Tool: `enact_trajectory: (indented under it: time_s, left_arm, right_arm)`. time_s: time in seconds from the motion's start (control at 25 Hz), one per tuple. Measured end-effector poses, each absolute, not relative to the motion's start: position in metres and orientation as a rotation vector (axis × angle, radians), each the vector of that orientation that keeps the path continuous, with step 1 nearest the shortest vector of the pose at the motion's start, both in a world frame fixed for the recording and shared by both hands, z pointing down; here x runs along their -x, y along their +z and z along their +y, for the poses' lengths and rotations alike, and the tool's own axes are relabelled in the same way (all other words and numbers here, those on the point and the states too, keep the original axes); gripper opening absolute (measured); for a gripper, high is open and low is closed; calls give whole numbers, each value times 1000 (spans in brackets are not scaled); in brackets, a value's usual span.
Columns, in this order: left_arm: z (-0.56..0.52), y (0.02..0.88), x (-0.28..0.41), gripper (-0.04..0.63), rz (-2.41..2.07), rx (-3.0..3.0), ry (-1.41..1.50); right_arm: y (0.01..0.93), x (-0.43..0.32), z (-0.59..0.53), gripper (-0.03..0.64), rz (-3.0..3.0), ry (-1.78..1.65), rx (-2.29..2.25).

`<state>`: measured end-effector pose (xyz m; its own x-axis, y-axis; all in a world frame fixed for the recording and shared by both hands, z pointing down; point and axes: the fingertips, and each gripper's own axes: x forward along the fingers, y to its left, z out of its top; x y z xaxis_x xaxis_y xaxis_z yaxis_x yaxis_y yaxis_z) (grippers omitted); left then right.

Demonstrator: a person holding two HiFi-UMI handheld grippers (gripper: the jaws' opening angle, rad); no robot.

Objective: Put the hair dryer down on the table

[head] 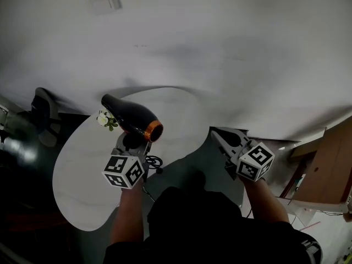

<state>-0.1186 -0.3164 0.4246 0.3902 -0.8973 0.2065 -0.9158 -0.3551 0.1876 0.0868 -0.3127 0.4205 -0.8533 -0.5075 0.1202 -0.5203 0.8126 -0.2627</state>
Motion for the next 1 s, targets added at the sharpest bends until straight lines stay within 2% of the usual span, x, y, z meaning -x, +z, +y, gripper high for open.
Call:
enact_trajectory:
  time_s: [0.6, 1.0]
  left_arm:
    - [-447, 516, 107, 175, -1345, -2324, 376]
    - [-492, 574, 84, 175, -1196, -2157, 375]
  right_arm:
    - [451, -60, -387, 12, -2877, 615, -885]
    - [469, -54, -402, 12, -2827, 662, -937]
